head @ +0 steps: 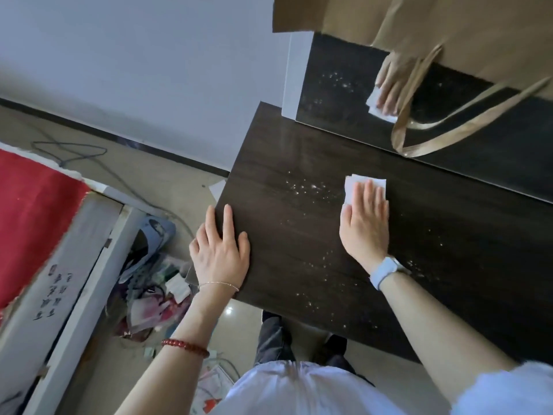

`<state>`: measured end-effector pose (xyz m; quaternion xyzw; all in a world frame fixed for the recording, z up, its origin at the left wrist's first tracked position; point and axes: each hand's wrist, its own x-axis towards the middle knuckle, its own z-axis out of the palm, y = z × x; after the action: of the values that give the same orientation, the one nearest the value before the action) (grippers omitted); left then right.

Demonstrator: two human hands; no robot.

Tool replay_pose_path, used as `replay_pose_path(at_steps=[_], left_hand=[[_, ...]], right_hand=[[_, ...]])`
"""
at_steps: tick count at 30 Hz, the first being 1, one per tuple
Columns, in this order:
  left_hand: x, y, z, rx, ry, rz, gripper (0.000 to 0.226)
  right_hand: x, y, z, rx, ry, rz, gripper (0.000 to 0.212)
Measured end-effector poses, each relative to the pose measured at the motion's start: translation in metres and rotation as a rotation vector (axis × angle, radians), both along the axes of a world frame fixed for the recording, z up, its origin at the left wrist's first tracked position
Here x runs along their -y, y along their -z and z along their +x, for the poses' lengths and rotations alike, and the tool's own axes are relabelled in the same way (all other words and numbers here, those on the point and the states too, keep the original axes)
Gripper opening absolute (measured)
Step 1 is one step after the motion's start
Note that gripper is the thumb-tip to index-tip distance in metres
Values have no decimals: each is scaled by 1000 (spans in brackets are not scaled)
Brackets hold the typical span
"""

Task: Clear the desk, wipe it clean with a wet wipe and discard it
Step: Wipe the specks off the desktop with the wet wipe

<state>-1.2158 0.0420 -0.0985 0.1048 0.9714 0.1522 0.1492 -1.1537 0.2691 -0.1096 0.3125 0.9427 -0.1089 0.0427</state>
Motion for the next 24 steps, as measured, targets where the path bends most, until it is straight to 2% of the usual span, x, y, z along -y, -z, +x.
replay_pose_path(at_steps=[1,3,6,8,10,12,14,17,19,20,22,24], left_hand=[[-1,2,1,-5,8,-25,59],[1,6,0,-11,21,-63,63],[2,7,-2,10,35,-99,70],[2,6,-1,12,43,-92,71],[2,7,-2,-2,41,-88,70],[1,7,-2,4,37,-92,68],[1,7,-1,5,42,-101,64],[-1,7,-1,-23,33,-110,59],[-1,8,-2,-29,37,-113,58],[-1,9,-2,-27,38,-116,59],[1,10,-2,-23,38,-116,60],[2,10,-2,-19,39,-120,62]], right_hand=[[1,1,-17,14,48,-15,56],[17,2,-48,-14,-17,-21,63],[65,3,-62,-16,-342,-51,63],[89,-1,-37,13,-540,-85,60],[88,-3,0,6,-651,-92,57],[63,0,29,-30,-639,-62,53],[25,3,33,-22,-475,-10,53],[-4,3,-11,-1,-125,-51,57],[10,5,-48,-35,-37,-78,55],[26,6,-60,-63,-79,-76,56],[63,3,-62,-102,-304,-52,58],[88,1,-35,-16,-550,-50,61]])
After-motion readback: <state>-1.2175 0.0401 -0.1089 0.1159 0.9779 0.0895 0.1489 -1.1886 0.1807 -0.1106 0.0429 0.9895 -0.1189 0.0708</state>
